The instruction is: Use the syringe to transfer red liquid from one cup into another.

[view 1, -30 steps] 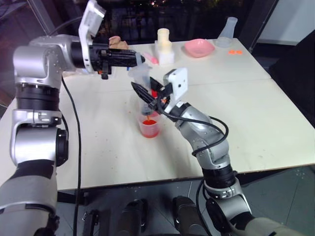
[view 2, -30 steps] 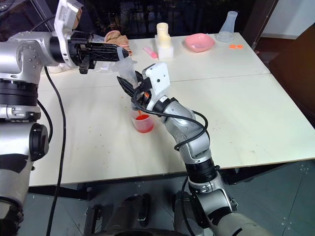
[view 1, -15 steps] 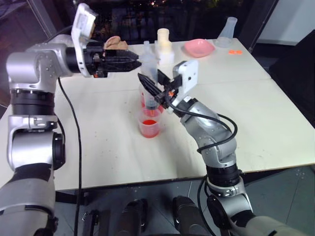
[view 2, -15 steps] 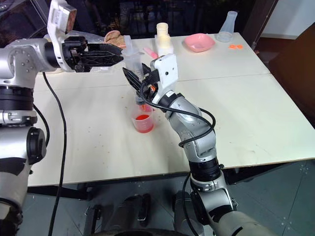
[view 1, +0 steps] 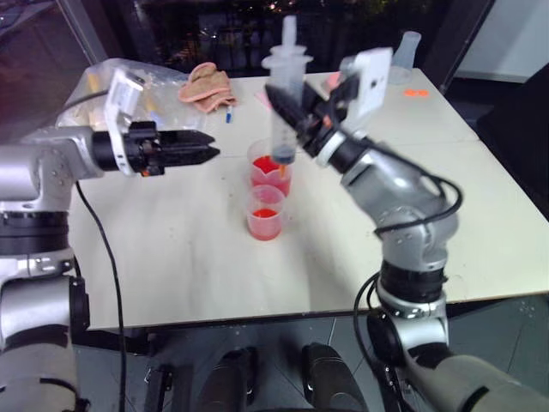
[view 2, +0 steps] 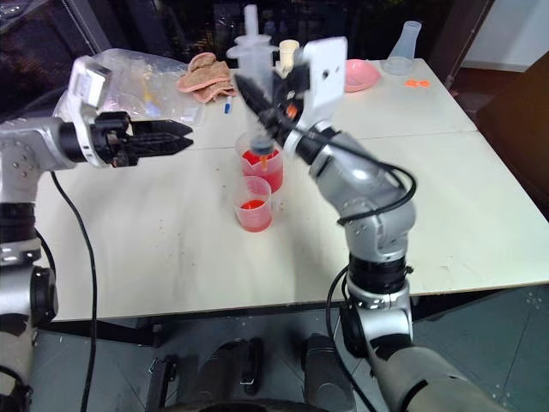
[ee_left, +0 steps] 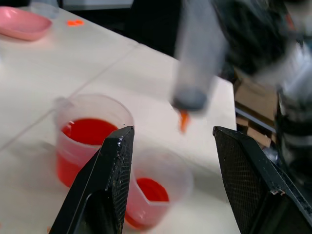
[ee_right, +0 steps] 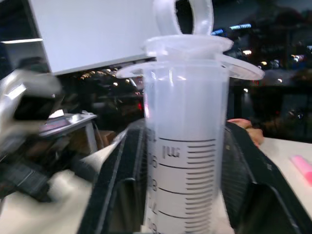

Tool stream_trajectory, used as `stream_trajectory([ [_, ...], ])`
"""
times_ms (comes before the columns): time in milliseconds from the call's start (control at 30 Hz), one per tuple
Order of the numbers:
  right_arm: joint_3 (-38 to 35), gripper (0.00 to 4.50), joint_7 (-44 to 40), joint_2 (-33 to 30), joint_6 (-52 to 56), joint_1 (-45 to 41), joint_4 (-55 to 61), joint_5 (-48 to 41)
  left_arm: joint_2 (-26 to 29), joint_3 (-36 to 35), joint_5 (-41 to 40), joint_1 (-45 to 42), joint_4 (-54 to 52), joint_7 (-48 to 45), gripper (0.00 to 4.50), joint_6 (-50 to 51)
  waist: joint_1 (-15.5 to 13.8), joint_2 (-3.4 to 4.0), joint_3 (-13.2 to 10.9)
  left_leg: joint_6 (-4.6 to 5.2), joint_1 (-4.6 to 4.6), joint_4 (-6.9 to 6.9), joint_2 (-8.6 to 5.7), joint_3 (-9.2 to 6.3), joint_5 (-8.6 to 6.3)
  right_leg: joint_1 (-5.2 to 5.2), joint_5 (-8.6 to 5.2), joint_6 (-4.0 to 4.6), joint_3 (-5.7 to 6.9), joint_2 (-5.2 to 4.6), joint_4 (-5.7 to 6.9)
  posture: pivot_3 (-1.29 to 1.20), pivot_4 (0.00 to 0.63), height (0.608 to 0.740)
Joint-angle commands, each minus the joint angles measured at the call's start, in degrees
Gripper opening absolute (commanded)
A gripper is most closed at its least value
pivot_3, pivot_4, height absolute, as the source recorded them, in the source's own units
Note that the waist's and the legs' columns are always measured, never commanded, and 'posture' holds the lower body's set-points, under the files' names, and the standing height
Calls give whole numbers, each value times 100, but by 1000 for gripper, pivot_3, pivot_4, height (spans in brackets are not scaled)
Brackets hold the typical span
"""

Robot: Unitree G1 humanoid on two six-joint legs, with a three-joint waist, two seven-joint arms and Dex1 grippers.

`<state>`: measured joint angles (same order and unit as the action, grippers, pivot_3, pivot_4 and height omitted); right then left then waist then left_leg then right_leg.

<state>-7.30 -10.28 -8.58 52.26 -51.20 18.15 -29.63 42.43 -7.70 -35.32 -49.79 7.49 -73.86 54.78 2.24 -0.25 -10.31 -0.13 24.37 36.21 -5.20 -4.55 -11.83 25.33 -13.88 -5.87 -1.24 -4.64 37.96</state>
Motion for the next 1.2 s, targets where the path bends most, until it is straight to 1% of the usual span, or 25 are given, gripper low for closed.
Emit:
stream_trajectory([
  [33, -557, 1357, 288, -406, 1256, -733, -371, -326, -167, -248, -324, 128, -557, 328, 2726, -49, -15, 0, 0, 0, 0, 0, 0, 0, 0, 0, 0, 0, 0, 0, -2, 0, 150, 740],
  [67, -687, 1357, 405, -485, 1606, -951, -527, -352, -203, -235, -375, 205, -655, 373, 2726, -57, -14, 0, 0, 1, 2, -1, 0, 3, -1, 1, 0, 1, -1, -2, -5, 0, 150, 740],
  [167, -634, 1357, 582, -819, 2674, -1708, -1269, -130, -280, -191, -503, 417, -848, 471, 2726, -83, 29, 0, 0, 3, 2, -9, 1, 8, -1, 6, 0, 2, -2, -3, -6, 0, 150, 740],
  [233, -613, 1357, 588, -978, 3170, -1953, -1583, -68, -350, -135, -530, 519, -985, 597, 2726, -113, 42, 0, 0, 3, 0, -14, 4, 12, -1, 8, 0, 3, -3, -2, -6, 0, 150, 740],
  [300, 66, 1357, 492, -1286, 3414, -2236, -2110, 206, -367, -81, -573, 659, -1155, 625, 2726, -132, 39, 1, 0, 3, 0, -11, 6, 12, -1, 7, 0, 4, -2, -1, -5, 0, 150, 740],
  [400, 838, 1357, 218, -1484, 3665, -2465, -2924, 413, -330, -30, -537, 847, -1266, 623, 2726, -265, 38, 1, 0, 4, -1, -10, 5, 21, -2, 5, 0, 4, -6, -2, -8, 0, 150, 740],
  [433, 1096, 1357, 57, -1523, 3625, -2459, -3116, 448, -316, -30, -514, 897, -1289, 653, 2726, -316, 33, 0, 0, 4, -1, -11, 5, 22, -2, 5, 0, 4, -6, -2, -9, 0, 150, 740],
  [500, 1379, 1357, -133, -1527, 3552, -2453, -3429, 535, -300, -34, -507, 952, -1324, 711, 2726, -374, 31, 0, 0, 4, 1, -10, 5, 21, -2, 6, 0, 4, -5, -2, -9, 0, 150, 740],
  [600, 1825, 1357, -383, -1401, 3025, -2327, -3930, 805, -278, -111, -600, 1012, -1435, 793, 2726, -385, 31, 0, 0, 5, 3, -9, 4, 21, -2, 6, 0, 4, -5, -2, -10, 0, 150, 740],
  [800, 2474, 1357, -992, -1245, 2383, -2297, -4915, 1279, -263, -143, -690, 1091, -1598, 966, 2726, -411, 33, 1, 0, 6, 2, -8, 4, 21, -3, 6, 0, 3, -3, 1, -10, 0, 150, 740],
  [867, 2497, 1357, -967, -1136, 2345, -2351, -5361, 1451, -250, -112, -652, 1156, -1643, 1004, 2726, -459, 33, 0, 0, 6, 2, -8, 4, 21, -3, 5, 1, 3, -3, 1, -10, 0, 150, 740],
  [1000, 2314, 1357, -922, -896, 2082, -2497, -6258, 1728, -229, -117, -683, 1189, -1685, 1118, 2726, -492, 36, 0, 0, 5, 2, -9, 4, 20, -3, 6, 1, 3, -3, 2, -11, 0, 150, 740],
  [1200, 1841, 1357, -630, -668, 1520, -2752, -7630, 2066, -244, -67, -723, 1165, -1710, 1248, 2726, -519, 34, 0, 0, 4, 1, -10, 3, 18, -3, 5, 1, 3, -3, 3, -13, 0, 150, 740],
])
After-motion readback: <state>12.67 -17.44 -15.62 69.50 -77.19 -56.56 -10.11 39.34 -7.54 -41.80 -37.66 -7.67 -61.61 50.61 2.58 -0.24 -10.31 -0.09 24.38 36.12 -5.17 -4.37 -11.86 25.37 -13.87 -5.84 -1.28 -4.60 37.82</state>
